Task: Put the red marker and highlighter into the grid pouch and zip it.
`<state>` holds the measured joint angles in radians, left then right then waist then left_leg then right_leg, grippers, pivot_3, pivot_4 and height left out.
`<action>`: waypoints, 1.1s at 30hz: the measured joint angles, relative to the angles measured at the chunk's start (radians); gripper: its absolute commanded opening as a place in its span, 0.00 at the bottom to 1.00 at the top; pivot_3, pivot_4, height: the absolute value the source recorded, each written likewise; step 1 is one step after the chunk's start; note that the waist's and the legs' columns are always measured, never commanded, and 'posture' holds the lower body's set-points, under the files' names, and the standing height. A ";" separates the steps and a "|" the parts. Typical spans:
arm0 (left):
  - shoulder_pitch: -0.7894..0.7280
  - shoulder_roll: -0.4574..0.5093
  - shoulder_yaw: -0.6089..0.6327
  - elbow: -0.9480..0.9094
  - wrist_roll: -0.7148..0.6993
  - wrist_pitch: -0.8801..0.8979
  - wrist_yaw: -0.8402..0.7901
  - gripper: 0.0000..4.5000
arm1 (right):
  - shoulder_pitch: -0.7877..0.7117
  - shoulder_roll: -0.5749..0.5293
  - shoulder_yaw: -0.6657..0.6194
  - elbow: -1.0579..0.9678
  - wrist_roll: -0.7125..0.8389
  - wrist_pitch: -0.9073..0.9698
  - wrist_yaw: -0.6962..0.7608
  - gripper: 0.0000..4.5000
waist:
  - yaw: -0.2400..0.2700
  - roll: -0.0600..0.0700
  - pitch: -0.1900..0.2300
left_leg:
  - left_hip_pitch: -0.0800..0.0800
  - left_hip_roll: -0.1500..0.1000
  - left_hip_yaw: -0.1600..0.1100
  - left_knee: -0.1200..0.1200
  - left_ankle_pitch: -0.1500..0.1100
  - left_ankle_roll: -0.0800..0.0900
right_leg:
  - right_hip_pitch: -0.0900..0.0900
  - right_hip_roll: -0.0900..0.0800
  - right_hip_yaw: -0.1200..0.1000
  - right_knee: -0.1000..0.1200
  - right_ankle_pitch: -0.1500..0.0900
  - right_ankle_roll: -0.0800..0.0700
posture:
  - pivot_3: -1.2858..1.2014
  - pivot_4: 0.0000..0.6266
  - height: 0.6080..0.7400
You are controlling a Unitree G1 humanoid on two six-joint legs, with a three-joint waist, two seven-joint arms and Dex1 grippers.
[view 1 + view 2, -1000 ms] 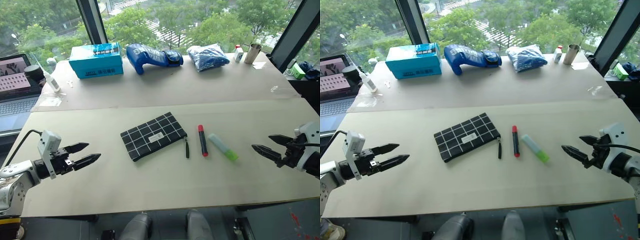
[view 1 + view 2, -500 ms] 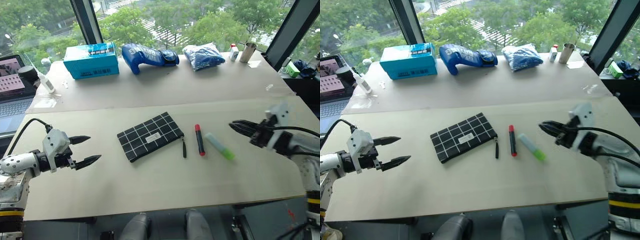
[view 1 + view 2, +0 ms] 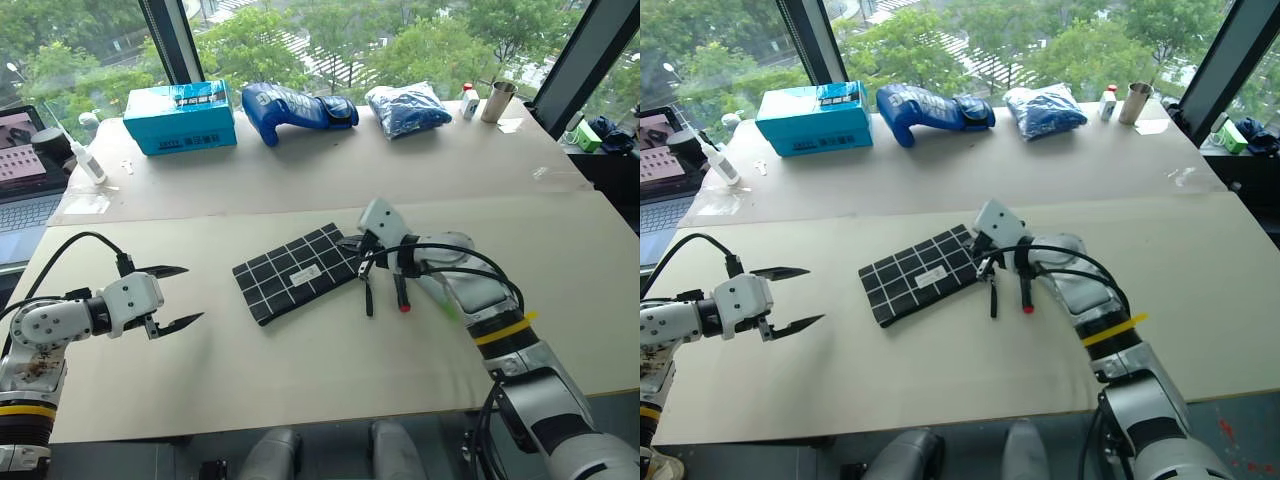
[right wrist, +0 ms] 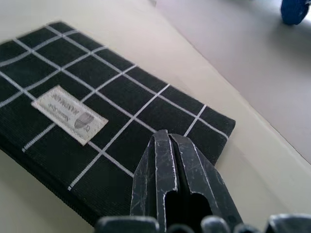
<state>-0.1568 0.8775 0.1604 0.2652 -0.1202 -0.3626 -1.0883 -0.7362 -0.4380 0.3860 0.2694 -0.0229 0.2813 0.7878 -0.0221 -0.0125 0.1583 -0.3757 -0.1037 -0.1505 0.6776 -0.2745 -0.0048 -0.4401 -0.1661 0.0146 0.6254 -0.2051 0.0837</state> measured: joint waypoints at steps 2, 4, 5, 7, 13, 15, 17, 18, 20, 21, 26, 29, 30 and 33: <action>-0.010 -0.005 -0.018 -0.015 0.001 -0.007 0.001 1.00 | 0.007 -0.014 0.036 0.007 -0.039 -0.027 0.028 0.01 | -0.001 0.000 0.000 | -0.001 0.000 0.000 0.000 0.000 0.000 | 0.000 0.000 0.000 0.000 0.000 0.000 | 0.52 0.24 1.00; -0.027 -0.008 -0.043 -0.023 0.004 -0.008 0.001 1.00 | 0.007 -0.028 0.052 -0.007 -0.066 -0.051 0.059 0.01 | -0.005 0.000 0.000 | 0.000 0.000 0.000 0.000 0.000 0.000 | 0.000 0.000 0.000 0.001 0.000 0.000 | 0.52 0.24 1.00; -0.031 -0.008 -0.053 -0.027 0.006 -0.010 0.001 1.00 | 0.007 -0.032 0.061 -0.013 -0.078 -0.060 0.068 0.01 | -0.007 0.000 0.000 | 0.000 0.000 0.000 0.000 0.000 0.000 | 0.000 0.000 0.000 0.001 0.000 0.000 | 0.52 0.24 1.00; -0.043 -0.008 -0.082 -0.031 0.024 -0.023 -0.002 1.00 | 0.007 -0.032 0.071 -0.014 -0.104 -0.081 0.069 0.01 | -0.013 0.000 0.000 | 0.001 0.000 0.000 0.000 0.000 0.000 | 0.000 0.001 0.000 0.001 0.000 0.000 | 0.52 0.24 1.00; -0.104 -0.023 -0.184 -0.019 0.108 -0.113 0.004 1.00 | 0.003 0.001 0.070 0.016 -0.150 -0.104 0.025 0.01 | -0.020 -0.001 -0.001 | 0.003 0.000 0.000 0.000 0.000 0.000 | 0.002 0.001 0.000 0.002 0.000 0.000 | 0.52 0.24 1.00; -0.138 -0.049 -0.224 0.005 0.154 -0.174 0.024 1.00 | 0.003 0.005 0.068 0.022 -0.154 -0.105 0.015 0.01 | -0.019 -0.001 -0.001 | 0.004 0.000 0.001 0.001 0.000 0.000 | 0.002 0.001 0.000 0.002 0.000 0.000 | 0.52 0.24 1.00; -0.199 -0.062 -0.265 0.063 0.213 -0.259 0.056 1.00 | 0.004 0.005 0.064 0.025 -0.158 -0.106 0.015 0.01 | -0.014 -0.001 -0.002 | 0.006 0.000 0.002 0.001 0.000 0.000 | 0.004 0.000 0.000 0.001 0.000 0.000 | 0.52 0.24 1.00; -0.222 -0.069 -0.280 0.087 0.236 -0.290 0.074 1.00 | 0.005 0.004 0.062 0.025 -0.159 -0.106 0.015 0.01 | -0.012 0.000 -0.002 | 0.007 0.000 0.003 0.001 0.000 0.000 | 0.005 0.000 0.000 0.001 0.000 0.000 | 0.52 0.24 1.00; -0.268 -0.086 -0.308 0.143 0.284 -0.349 0.119 1.00 | 0.009 0.005 0.058 0.025 -0.159 -0.106 0.015 0.01 | -0.007 0.000 -0.002 | 0.008 0.000 0.005 0.001 0.000 0.000 | 0.006 0.000 0.000 0.000 0.000 0.000 | 0.52 0.24 1.00; -0.287 -0.092 -0.321 0.169 0.306 -0.379 0.144 1.00 | 0.013 0.005 0.053 0.023 -0.159 -0.105 0.016 0.01 | -0.004 0.000 -0.003 | 0.008 0.000 0.007 0.001 -0.001 0.002 | 0.006 0.000 0.000 0.000 0.000 0.000 | 0.52 0.24 1.00; -0.363 -0.125 -0.367 0.289 0.392 -0.492 0.268 1.00 | 0.039 0.006 0.032 0.007 -0.156 -0.104 0.018 0.01 | 0.009 0.001 -0.004 | 0.008 0.000 0.009 0.002 -0.001 0.002 | 0.006 0.000 0.000 0.001 0.000 0.000 | 0.52 0.24 1.00; -0.388 -0.138 -0.381 0.328 0.402 -0.524 0.300 1.00 | 0.045 0.007 0.031 -0.004 -0.155 -0.102 0.019 0.01 | 0.010 0.002 -0.004 | 0.008 0.000 0.009 0.002 -0.001 0.002 | 0.006 0.000 0.000 0.002 0.000 0.000 | 0.52 0.24 1.00; -0.390 -0.143 -0.382 0.337 0.400 -0.530 0.304 1.00 | 0.046 0.006 0.031 -0.005 -0.155 -0.102 0.019 0.01 | 0.010 0.002 -0.004 | 0.008 0.000 0.009 0.002 -0.001 0.002 | 0.006 0.000 0.000 0.002 0.000 0.000 | 0.52 0.24 1.00; -0.391 -0.158 -0.388 0.341 0.386 -0.537 0.305 1.00 | 0.048 0.006 0.029 -0.007 -0.155 -0.102 0.020 0.01 | 0.010 0.001 -0.004 | 0.008 0.000 0.009 0.003 -0.001 0.002 | 0.006 0.000 0.000 0.002 0.000 0.000 | 0.52 0.24 1.00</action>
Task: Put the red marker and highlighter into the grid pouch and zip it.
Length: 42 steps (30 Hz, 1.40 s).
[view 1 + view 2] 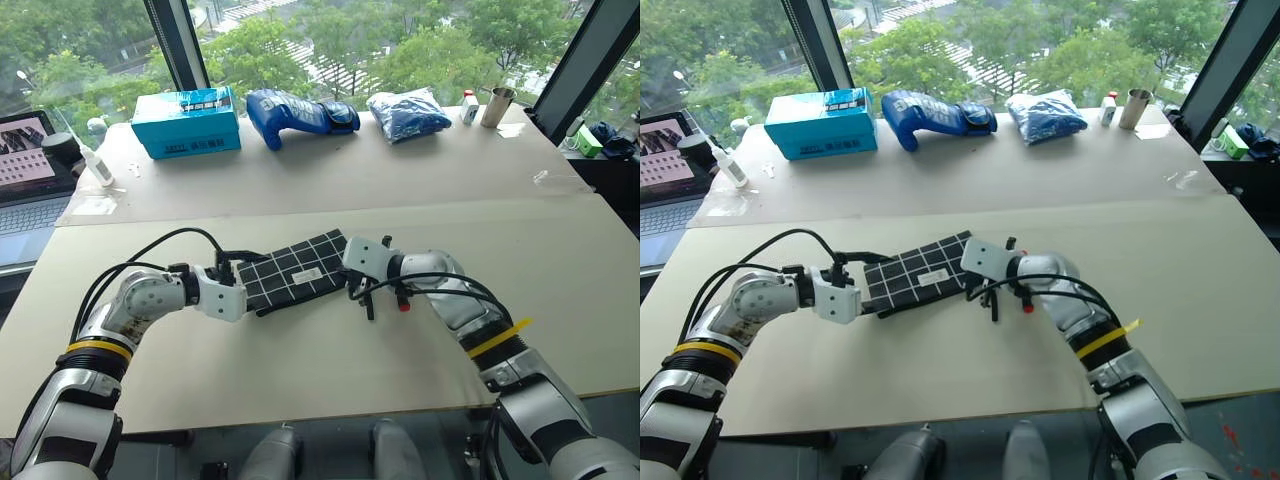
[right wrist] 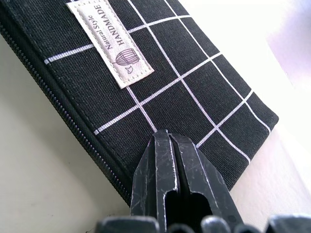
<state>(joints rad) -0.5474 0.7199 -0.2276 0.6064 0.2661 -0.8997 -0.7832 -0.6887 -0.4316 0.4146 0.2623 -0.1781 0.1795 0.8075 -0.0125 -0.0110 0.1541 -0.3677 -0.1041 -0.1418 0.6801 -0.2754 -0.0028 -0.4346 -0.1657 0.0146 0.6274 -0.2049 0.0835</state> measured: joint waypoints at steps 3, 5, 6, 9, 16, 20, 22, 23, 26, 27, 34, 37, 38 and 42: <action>0.000 -0.006 -0.012 0.002 -0.015 -0.007 -0.007 0.84 | 0.000 0.000 0.000 -0.004 0.002 0.001 0.003 0.00 | -0.002 0.000 0.000 | 0.000 0.000 0.000 0.000 0.000 -0.001 | 0.000 0.000 0.000 0.000 0.000 0.000 | 0.52 0.24 1.00; 0.001 -0.015 -0.020 0.015 -0.027 -0.013 -0.017 0.66 | 0.000 0.000 -0.001 -0.005 0.003 0.001 0.007 0.00 | -0.003 0.000 0.000 | -0.001 0.000 0.000 0.000 0.001 -0.002 | 0.000 0.000 0.000 0.000 0.000 0.000 | 0.52 0.24 1.00; 0.004 -0.024 -0.025 0.022 -0.044 -0.012 -0.031 0.59 | 0.000 0.000 -0.002 -0.005 0.003 0.001 0.009 0.00 | -0.004 0.000 0.000 | -0.001 0.000 0.000 0.000 0.001 -0.002 | -0.001 0.000 0.000 0.000 0.000 0.000 | 0.52 0.24 1.00; 0.016 -0.051 -0.045 0.026 -0.100 -0.010 -0.081 0.32 | 0.000 0.001 -0.004 -0.005 0.003 0.001 0.014 0.00 | -0.006 0.000 0.000 | -0.002 0.000 0.000 0.000 0.001 -0.002 | -0.001 0.000 0.000 0.001 0.000 0.000 | 0.52 0.24 1.00; 0.017 -0.048 -0.046 0.026 -0.173 0.002 -0.143 0.01 | 0.000 0.002 -0.009 -0.005 0.005 0.001 0.018 0.00 | -0.016 0.000 0.000 | -0.002 0.000 0.000 0.000 0.001 -0.002 | -0.002 0.000 0.000 0.001 0.000 0.000 | 0.52 0.24 1.00; 0.017 -0.045 -0.045 0.028 -0.176 0.017 -0.149 0.00 | 0.000 0.046 -0.068 0.006 0.047 0.031 0.002 0.24 | -0.023 0.000 0.000 | -0.002 0.000 0.000 -0.001 0.001 -0.002 | -0.002 0.000 0.000 0.001 0.000 0.000 | 0.52 0.24 1.00; 0.017 -0.045 -0.045 0.028 -0.184 0.029 -0.154 0.00 | -0.002 0.066 -0.109 0.008 0.081 0.067 -0.007 0.40 | -0.025 0.000 0.000 | -0.002 0.000 0.000 -0.001 0.001 -0.002 | -0.002 0.000 0.000 0.001 0.000 0.000 | 0.52 0.24 1.00; 0.019 -0.045 -0.044 0.028 -0.189 0.032 -0.155 0.00 | -0.006 0.066 -0.122 0.011 0.086 0.083 -0.011 0.47 | -0.025 0.000 0.000 | -0.002 0.000 -0.001 -0.001 0.001 -0.002 | -0.002 0.000 0.000 0.002 0.000 0.000 | 0.52 0.24 1.00; 0.030 -0.045 -0.033 0.020 -0.199 0.047 -0.159 0.00 | -0.009 0.066 -0.181 0.014 0.123 0.138 -0.026 0.70 | -0.027 0.000 0.000 | -0.002 0.000 -0.002 -0.001 0.001 -0.002 | -0.002 0.000 0.000 0.002 0.000 0.000 | 0.52 0.24 1.00; 0.040 -0.045 -0.025 0.014 -0.214 0.067 -0.162 0.00 | -0.016 0.068 -0.222 0.013 0.158 0.173 -0.030 0.78 | -0.029 0.000 0.000 | -0.002 0.000 -0.003 -0.001 0.001 -0.002 | -0.003 0.000 0.000 0.002 0.000 0.000 | 0.52 0.24 1.00; 0.160 -0.096 0.048 -0.167 -0.409 0.328 -0.173 0.00 | -0.104 -0.019 -0.475 -0.054 0.357 0.374 -0.047 0.99 | -0.030 0.000 0.000 | -0.005 0.000 -0.009 -0.001 0.000 0.000 | -0.004 0.000 0.001 0.001 0.000 0.000 | 0.52 0.24 1.00; 0.217 -0.094 0.086 -0.299 -0.507 0.465 -0.194 0.00 | -0.056 -0.086 -0.500 -0.125 0.407 0.444 -0.002 0.99 | -0.031 0.000 0.000 | -0.006 0.000 -0.009 -0.001 -0.001 0.001 | -0.005 0.000 0.001 0.001 0.000 0.000 | 0.52 0.24 1.00; 0.227 -0.093 0.091 -0.321 -0.519 0.488 -0.199 0.00 | -0.042 -0.095 -0.500 -0.138 0.415 0.456 0.003 0.99 | -0.031 0.000 0.000 | -0.005 0.000 -0.009 -0.001 -0.001 0.001 | -0.005 0.000 0.001 0.001 0.000 0.000 | 0.52 0.24 1.00; 0.278 -0.085 0.101 -0.401 -0.543 0.592 -0.213 0.00 | 0.088 -0.154 -0.403 -0.241 0.405 0.483 0.045 0.99 | -0.035 0.000 0.000 | -0.005 0.000 -0.008 -0.001 -0.001 0.002 | -0.005 0.000 0.001 0.001 0.000 0.000 | 0.52 0.24 1.00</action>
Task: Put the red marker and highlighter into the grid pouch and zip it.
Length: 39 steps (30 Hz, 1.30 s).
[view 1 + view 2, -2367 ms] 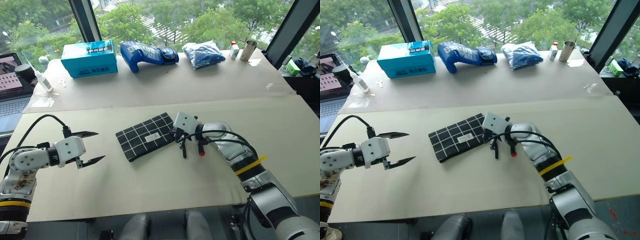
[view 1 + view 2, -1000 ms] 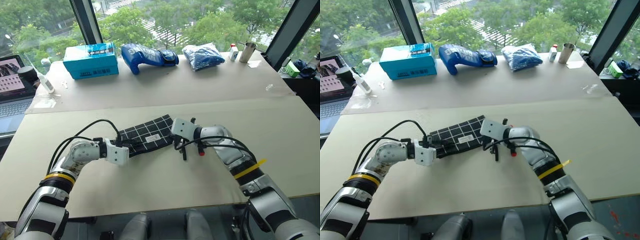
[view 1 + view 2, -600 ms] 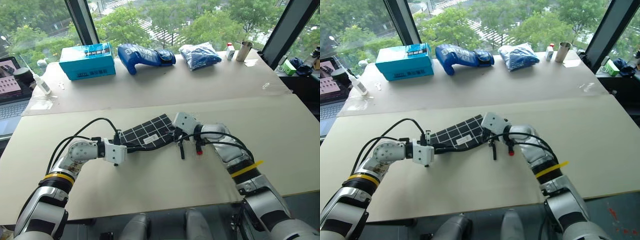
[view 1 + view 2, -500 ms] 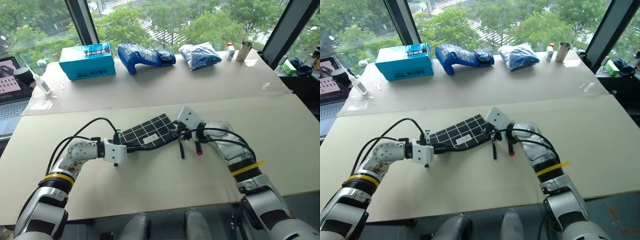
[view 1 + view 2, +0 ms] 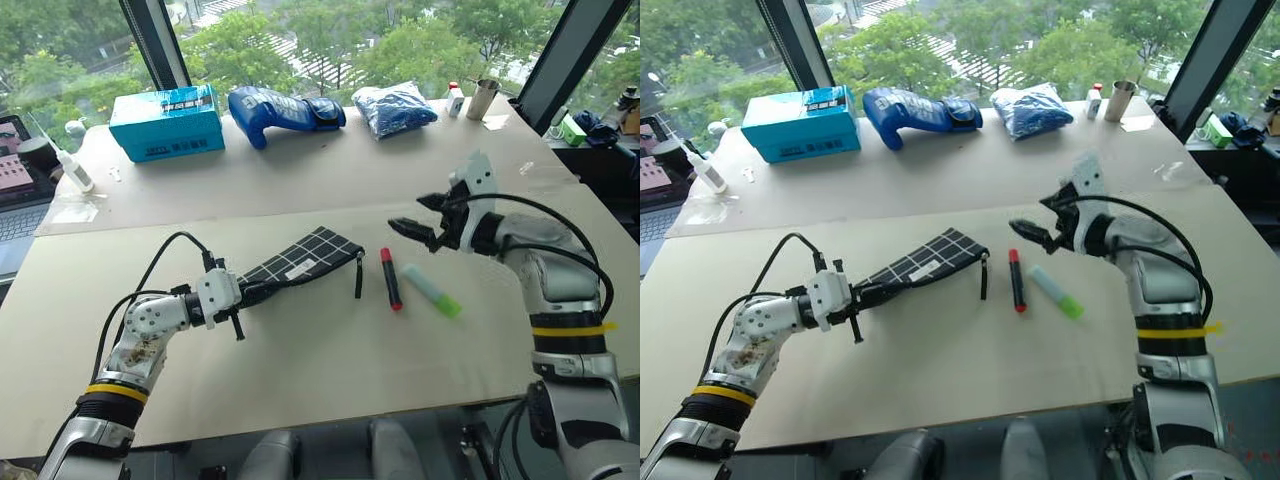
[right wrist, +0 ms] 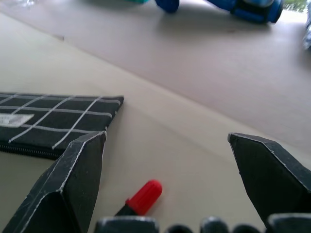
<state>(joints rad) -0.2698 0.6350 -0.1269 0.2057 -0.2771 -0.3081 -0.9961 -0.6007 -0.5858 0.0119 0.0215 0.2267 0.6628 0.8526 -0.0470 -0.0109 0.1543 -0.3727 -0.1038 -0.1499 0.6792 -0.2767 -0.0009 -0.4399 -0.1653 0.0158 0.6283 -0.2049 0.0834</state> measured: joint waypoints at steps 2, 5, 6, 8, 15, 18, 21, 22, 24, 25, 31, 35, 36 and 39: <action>0.006 0.000 0.013 -0.007 0.000 0.023 0.005 0.00 | 0.038 0.003 0.039 -0.040 0.002 0.021 0.010 0.99 | 0.000 0.000 0.000 | 0.000 0.000 0.000 0.000 0.000 0.000 | 0.000 0.000 0.000 0.000 0.000 0.000 | 0.52 0.24 1.00; 0.007 -0.009 0.033 -0.030 0.000 0.047 0.017 0.00 | 0.053 0.032 0.063 -0.114 0.015 0.066 -0.011 0.99 | 0.005 0.000 0.000 | 0.000 0.000 0.000 0.001 0.000 0.000 | 0.000 0.000 0.000 -0.001 0.000 0.000 | 0.52 0.24 1.00; 0.007 -0.012 0.035 -0.036 0.000 0.052 0.021 0.00 | 0.058 0.038 0.075 -0.145 0.023 0.072 -0.014 0.99 | 0.006 0.000 0.000 | 0.000 0.000 0.000 0.001 0.000 0.000 | 0.000 0.000 0.000 -0.001 0.000 0.000 | 0.52 0.24 1.00; 0.008 -0.014 0.040 -0.036 0.000 0.057 0.024 0.00 | 0.068 0.057 0.097 -0.185 0.032 0.095 -0.027 0.99 | 0.007 0.000 0.000 | 0.000 0.000 0.000 0.001 0.000 -0.001 | 0.001 -0.001 0.000 -0.001 0.000 0.000 | 0.52 0.24 1.00; 0.010 -0.032 0.071 -0.039 0.000 0.073 0.041 0.00 | 0.058 0.089 0.113 -0.155 0.026 0.111 -0.075 0.99 | 0.011 0.000 0.000 | 0.000 -0.001 0.000 0.001 0.000 -0.001 | 0.001 -0.001 0.000 -0.003 0.000 0.000 | 0.52 0.24 1.00; 0.009 -0.046 0.071 -0.043 0.000 0.079 0.044 0.00 | 0.041 0.109 0.143 -0.098 0.005 0.101 -0.095 0.99 | 0.010 0.000 0.000 | 0.000 -0.001 0.000 0.001 0.000 -0.001 | 0.000 -0.001 0.000 -0.002 0.000 0.000 | 0.52 0.24 1.00; 0.009 -0.058 0.071 -0.065 0.000 0.096 0.044 0.00 | 0.013 0.128 0.162 -0.049 -0.010 0.085 -0.101 0.99 | 0.009 0.000 0.000 | 0.000 -0.001 0.000 0.001 0.001 -0.001 | 0.000 -0.001 0.000 -0.002 0.000 0.000 | 0.52 0.24 1.00; 0.010 -0.059 0.072 -0.071 0.000 0.097 0.043 0.00 | -0.001 0.137 0.171 -0.030 -0.013 0.078 -0.101 0.99 | 0.009 0.000 0.000 | 0.000 -0.001 0.000 0.001 0.001 -0.001 | 0.000 -0.001 0.000 -0.002 0.000 0.000 | 0.52 0.24 1.00; 0.010 -0.064 0.072 -0.080 0.000 0.099 0.043 0.00 | -0.024 0.155 0.182 0.002 -0.020 0.061 -0.102 0.99 | 0.008 0.000 0.000 | 0.000 -0.001 0.000 0.001 0.001 -0.001 | 0.000 -0.001 0.000 -0.002 0.000 0.000 | 0.52 0.24 1.00; 0.010 -0.067 0.072 -0.080 0.000 0.101 0.044 0.00 | -0.034 0.163 0.185 0.019 -0.024 0.055 -0.103 0.99 | 0.007 0.000 0.000 | 0.000 -0.001 0.000 0.001 0.001 -0.001 | 0.000 -0.001 0.000 -0.002 0.000 0.000 | 0.52 0.24 1.00; 0.014 -0.074 0.074 -0.096 0.000 0.115 0.044 0.00 | -0.059 0.194 0.192 0.092 -0.048 0.016 -0.118 0.68 | 0.007 0.000 0.000 | 0.000 -0.001 0.000 0.001 0.001 -0.001 | 0.000 -0.001 0.000 -0.001 0.000 0.000 | 0.52 0.24 1.00; 0.016 -0.079 0.081 -0.109 0.000 0.117 0.047 0.00 | -0.059 0.196 0.192 0.096 -0.048 -0.009 -0.105 0.37 | 0.006 0.000 0.000 | 0.000 -0.001 0.000 0.001 0.001 -0.001 | 0.000 -0.001 0.000 -0.002 0.000 0.000 | 0.52 0.24 1.00; 0.017 -0.080 0.083 -0.111 0.000 0.117 0.048 0.00 | -0.059 0.196 0.192 0.096 -0.048 -0.013 -0.100 0.30 | 0.006 0.000 0.000 | 0.000 -0.001 0.000 0.001 0.001 -0.001 | 0.000 -0.001 0.000 -0.002 0.000 0.000 | 0.52 0.24 1.00; 0.017 -0.082 0.085 -0.111 0.000 0.118 0.049 0.00 | -0.059 0.196 0.193 0.096 -0.049 -0.023 -0.095 0.07 | 0.005 0.000 0.000 | 0.000 -0.001 0.000 0.001 0.001 -0.001 | 0.000 -0.001 0.000 -0.001 0.000 0.000 | 0.52 0.24 1.00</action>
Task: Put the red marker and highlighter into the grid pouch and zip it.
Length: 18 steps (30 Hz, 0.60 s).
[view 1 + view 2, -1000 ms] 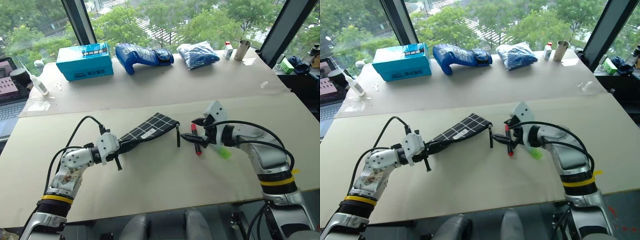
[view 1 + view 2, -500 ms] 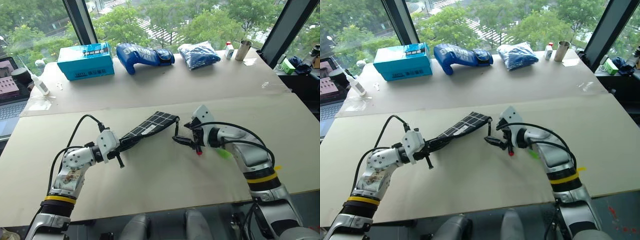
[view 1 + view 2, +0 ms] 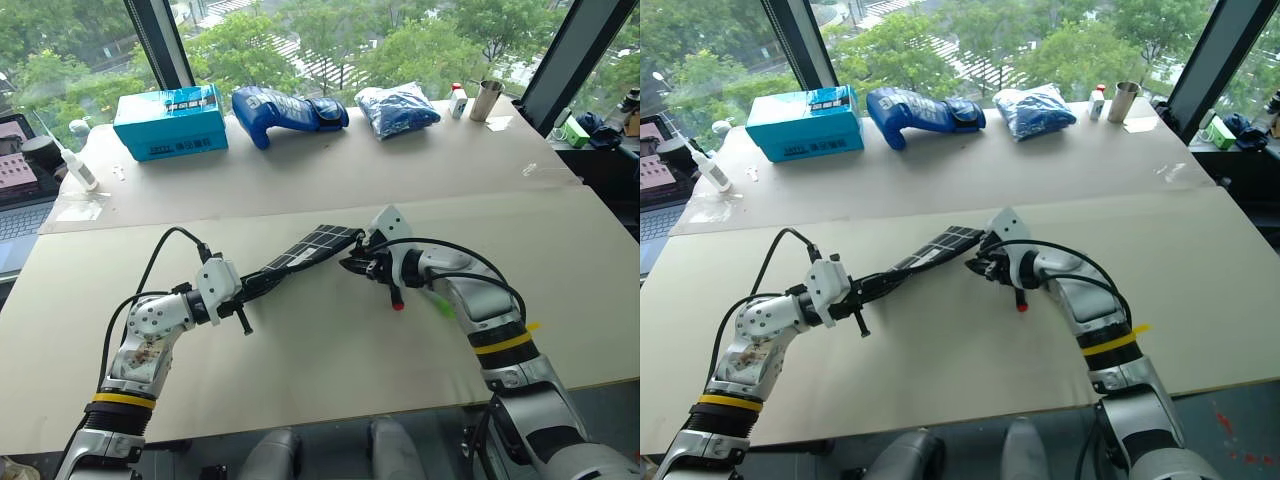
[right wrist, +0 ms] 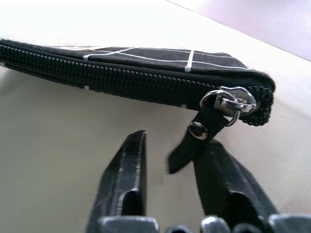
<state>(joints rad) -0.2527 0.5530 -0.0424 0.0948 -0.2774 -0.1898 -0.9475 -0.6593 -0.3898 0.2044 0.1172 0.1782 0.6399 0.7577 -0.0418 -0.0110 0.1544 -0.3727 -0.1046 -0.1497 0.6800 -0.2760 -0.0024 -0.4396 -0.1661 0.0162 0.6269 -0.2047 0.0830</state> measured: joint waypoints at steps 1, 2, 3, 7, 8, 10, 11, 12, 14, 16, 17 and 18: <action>0.000 -0.001 0.000 0.000 0.000 0.001 0.001 0.00 | 0.000 0.000 0.000 0.000 -0.002 -0.002 -0.001 0.01 | 0.000 0.000 0.000 | 0.000 0.000 0.000 0.000 0.000 0.000 | 0.000 0.000 0.000 0.000 0.000 0.000 | 0.52 0.24 1.00; 0.000 -0.002 0.000 0.000 0.000 0.001 0.001 0.00 | 0.000 0.000 0.001 0.000 -0.005 -0.005 -0.003 0.01 | 0.000 0.000 0.000 | 0.000 0.000 0.000 0.000 0.000 0.000 | 0.000 0.000 0.000 0.000 0.000 0.000 | 0.52 0.24 1.00; 0.000 -0.003 0.000 0.000 0.000 0.002 0.003 0.00 | -0.001 0.000 0.002 0.001 -0.010 -0.006 -0.005 0.01 | 0.000 0.000 0.000 | 0.000 0.000 0.000 0.000 0.000 0.000 | 0.000 0.000 0.000 0.000 0.000 0.000 | 0.52 0.24 1.00; 0.000 -0.004 0.001 0.000 0.000 0.005 0.006 0.00 | -0.002 -0.003 0.028 0.001 -0.038 -0.007 -0.003 0.01 | 0.000 0.000 0.000 | 0.000 0.000 0.000 0.000 0.000 0.000 | 0.000 0.000 0.000 0.000 0.000 0.000 | 0.52 0.24 1.00; 0.000 -0.005 0.001 0.000 0.000 0.006 0.006 0.00 | -0.002 -0.009 0.040 -0.003 -0.043 -0.007 0.001 0.01 | 0.000 0.000 0.000 | 0.000 0.000 0.000 0.000 0.000 0.000 | 0.000 0.000 0.000 0.000 0.000 0.000 | 0.52 0.24 1.00; 0.000 -0.007 0.002 0.000 0.000 0.009 0.007 0.00 | -0.001 -0.018 0.067 -0.038 -0.047 -0.007 0.023 0.01 | 0.000 0.000 0.000 | 0.000 0.000 0.000 0.000 0.000 0.000 | 0.000 0.000 0.000 0.000 0.000 0.000 | 0.52 0.24 1.00; 0.000 -0.007 0.003 0.000 0.000 0.012 0.008 0.00 | -0.001 -0.019 0.078 -0.065 -0.046 -0.007 0.039 0.01 | 0.000 0.000 0.000 | 0.000 0.000 0.000 0.000 0.000 0.000 | 0.000 0.000 0.000 0.000 0.000 0.000 | 0.52 0.24 1.00; 0.000 -0.009 0.004 0.000 0.000 0.014 0.009 0.00 | -0.001 -0.021 0.092 -0.092 -0.044 -0.007 0.054 0.01 | 0.000 0.000 0.000 | 0.000 0.000 0.000 0.000 0.000 0.000 | 0.000 0.000 0.000 0.000 0.000 0.000 | 0.52 0.24 1.00; 0.000 -0.012 0.004 0.000 0.000 0.015 0.010 0.00 | 0.000 -0.021 0.117 -0.135 -0.038 -0.007 0.083 0.01 | 0.000 0.000 0.000 | 0.000 0.000 0.000 0.000 0.000 0.000 | 0.000 0.000 0.000 0.000 0.000 0.000 | 0.52 0.24 1.00; 0.000 -0.015 0.004 0.000 0.000 0.016 0.011 0.00 | 0.000 -0.015 0.151 -0.150 -0.040 -0.007 0.098 0.01 | 0.000 0.000 0.000 | 0.000 0.000 0.000 0.000 0.000 0.000 | 0.000 0.000 0.000 0.000 0.000 0.000 | 0.52 0.24 1.00; 0.000 -0.016 0.004 0.000 0.001 0.016 0.012 0.00 | 0.000 -0.011 0.171 -0.150 -0.044 -0.007 0.107 0.01 | 0.000 0.000 0.000 | 0.000 0.000 0.000 0.000 0.000 0.000 | 0.000 0.000 0.000 0.000 0.000 0.000 | 0.52 0.24 1.00; 0.000 -0.018 0.004 0.000 0.001 0.016 0.013 0.00 | 0.000 -0.009 0.190 -0.150 -0.048 -0.007 0.116 0.01 | 0.000 0.000 0.000 | 0.000 0.000 0.000 0.000 0.000 0.000 | 0.000 0.000 0.000 0.000 0.000 0.000 | 0.52 0.24 1.00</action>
<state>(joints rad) -0.2528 0.5351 -0.0382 0.0950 -0.2765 -0.1737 -0.9346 -0.6589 -0.3989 0.3944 -0.0328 0.1307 0.6326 0.8739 -0.0420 -0.0110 0.1544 -0.3727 -0.1045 -0.1497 0.6800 -0.2761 -0.0024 -0.4397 -0.1660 0.0160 0.6267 -0.2047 0.0830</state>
